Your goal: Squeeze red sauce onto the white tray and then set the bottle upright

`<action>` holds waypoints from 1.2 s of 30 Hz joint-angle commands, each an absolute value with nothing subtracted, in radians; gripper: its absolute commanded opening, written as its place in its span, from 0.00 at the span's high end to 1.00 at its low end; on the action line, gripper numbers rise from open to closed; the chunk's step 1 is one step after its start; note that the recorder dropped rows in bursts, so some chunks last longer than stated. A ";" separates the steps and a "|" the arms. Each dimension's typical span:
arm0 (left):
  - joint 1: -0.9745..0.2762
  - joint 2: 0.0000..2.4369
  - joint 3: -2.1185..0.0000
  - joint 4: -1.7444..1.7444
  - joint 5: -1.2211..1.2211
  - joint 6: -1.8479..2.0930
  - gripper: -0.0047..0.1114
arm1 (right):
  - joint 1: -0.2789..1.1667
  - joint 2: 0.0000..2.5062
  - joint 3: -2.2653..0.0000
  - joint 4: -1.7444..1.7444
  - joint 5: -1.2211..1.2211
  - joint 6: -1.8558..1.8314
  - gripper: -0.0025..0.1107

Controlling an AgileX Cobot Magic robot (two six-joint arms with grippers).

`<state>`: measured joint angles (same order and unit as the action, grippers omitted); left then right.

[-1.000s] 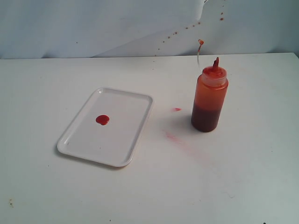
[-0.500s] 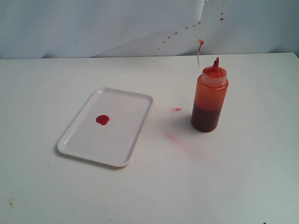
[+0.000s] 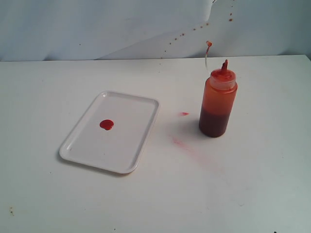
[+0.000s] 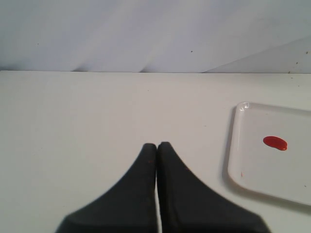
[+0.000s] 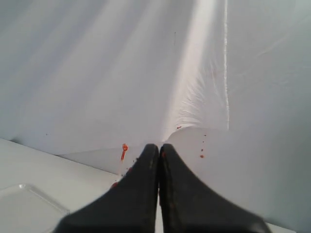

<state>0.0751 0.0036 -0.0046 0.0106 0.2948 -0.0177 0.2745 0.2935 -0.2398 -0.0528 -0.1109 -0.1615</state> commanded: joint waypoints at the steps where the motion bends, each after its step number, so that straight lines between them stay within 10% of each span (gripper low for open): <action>1: 0.077 0.000 0.000 0.006 0.285 -0.026 0.96 | 0.269 0.276 -0.223 -0.059 -0.089 -0.159 0.98; 36: 0.077 0.000 0.000 0.006 0.285 -0.026 0.96 | 0.040 0.037 0.000 -0.041 0.280 -0.123 0.98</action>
<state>0.0751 0.0036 -0.0046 0.0106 0.2948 -0.0201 0.0355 0.0440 -0.0031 -0.0537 0.2473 -0.1272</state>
